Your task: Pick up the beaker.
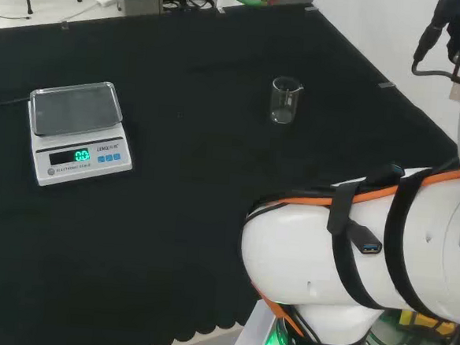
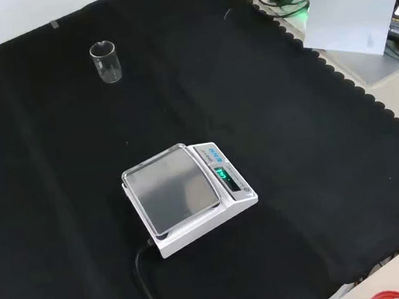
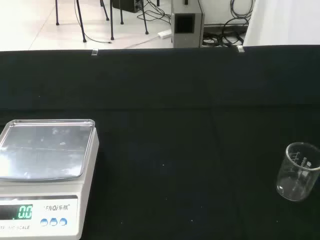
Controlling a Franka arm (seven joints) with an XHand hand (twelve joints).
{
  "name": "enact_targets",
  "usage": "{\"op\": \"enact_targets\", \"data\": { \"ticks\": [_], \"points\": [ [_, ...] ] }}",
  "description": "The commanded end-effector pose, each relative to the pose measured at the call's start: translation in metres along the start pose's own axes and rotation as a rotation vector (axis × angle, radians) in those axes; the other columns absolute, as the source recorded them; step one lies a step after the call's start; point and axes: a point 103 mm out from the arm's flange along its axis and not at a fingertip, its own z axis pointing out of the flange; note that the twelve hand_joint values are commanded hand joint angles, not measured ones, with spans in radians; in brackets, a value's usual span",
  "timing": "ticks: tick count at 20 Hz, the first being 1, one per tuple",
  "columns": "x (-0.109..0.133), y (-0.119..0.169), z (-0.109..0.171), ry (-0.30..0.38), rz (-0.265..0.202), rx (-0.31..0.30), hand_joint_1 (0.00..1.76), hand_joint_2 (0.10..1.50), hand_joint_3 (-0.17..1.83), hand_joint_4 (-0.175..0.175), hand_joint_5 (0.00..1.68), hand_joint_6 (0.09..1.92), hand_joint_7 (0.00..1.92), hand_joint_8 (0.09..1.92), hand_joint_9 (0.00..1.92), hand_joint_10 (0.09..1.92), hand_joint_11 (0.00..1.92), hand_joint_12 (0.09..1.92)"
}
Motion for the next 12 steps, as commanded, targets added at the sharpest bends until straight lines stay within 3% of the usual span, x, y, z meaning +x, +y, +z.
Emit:
{"op": "enact_targets", "data": {
  "ticks": [1, 5, 12],
  "points": [
    [-0.079, -0.099, -0.103, 0.018, 0.213, -0.098, 0.48, 0.68, 0.09, 0.062, 0.14, 0.09, 0.19, 0.34, 0.22, 0.85, 0.0, 1.52],
    [-0.084, -0.102, -0.106, 0.025, 0.243, -0.095, 0.47, 0.72, 0.07, 0.069, 0.17, 0.09, 0.15, 0.57, 0.27, 0.83, 0.0, 1.6],
    [-0.068, -0.073, -0.08, 0.007, 0.266, -0.101, 0.47, 0.72, 0.06, 0.07, 0.17, 0.09, 0.14, 0.6, 0.28, 0.83, 0.0, 1.6]
  ]
}}
